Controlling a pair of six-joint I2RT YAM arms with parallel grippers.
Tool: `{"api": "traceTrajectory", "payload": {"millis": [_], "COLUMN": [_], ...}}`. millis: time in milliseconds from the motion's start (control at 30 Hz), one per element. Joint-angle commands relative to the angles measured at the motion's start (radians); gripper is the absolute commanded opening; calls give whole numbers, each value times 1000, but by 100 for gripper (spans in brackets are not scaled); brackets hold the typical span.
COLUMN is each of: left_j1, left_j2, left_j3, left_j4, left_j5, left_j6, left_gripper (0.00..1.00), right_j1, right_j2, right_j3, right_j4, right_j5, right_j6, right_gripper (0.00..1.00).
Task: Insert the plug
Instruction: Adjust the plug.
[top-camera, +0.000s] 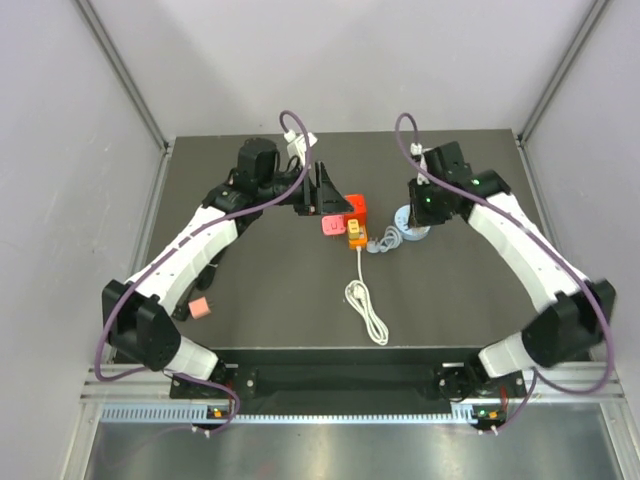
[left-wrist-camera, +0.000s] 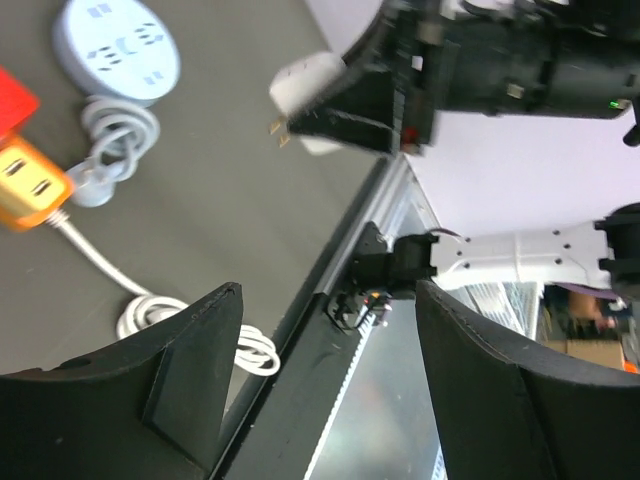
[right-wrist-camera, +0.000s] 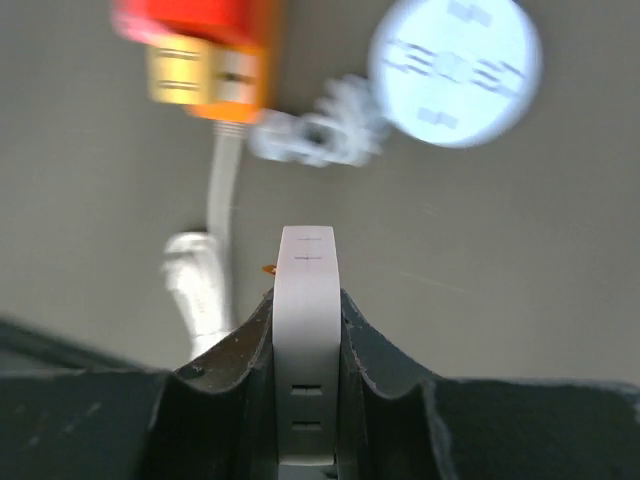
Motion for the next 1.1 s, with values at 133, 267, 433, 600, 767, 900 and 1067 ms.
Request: {"api": "traceTrajectory", "payload": {"millis": [133, 267, 433, 600, 767, 900, 1067], "left_j1": [-8, -34, -93, -128, -130, -130, -130], "left_j2": [-1, -1, -10, 10, 15, 11, -4], "left_j3": [5, -9, -29, -41, -52, -43, -44], "left_j4": [230, 261, 284, 284, 320, 339, 376], "left_j5": [200, 212, 205, 208, 226, 240, 275], "left_j6": [-56, -64, -55, -39, -44, -48, -55], "left_gripper": [74, 74, 74, 68, 61, 42, 0], "right_j1": [2, 2, 4, 1, 2, 2, -4], "right_j2": [-304, -352, -377, -392, -415, -404, -409], "right_j3": [-181, -270, -316, -324, -343, -347, -356], "right_j4": [362, 545, 695, 748, 794, 812, 870], "right_j5": [-575, -722, -818, -835, -854, -877, -917], "right_j6": [82, 215, 295, 336, 372, 382, 428], "right_gripper": [0, 0, 0, 0, 0, 0, 0]}}
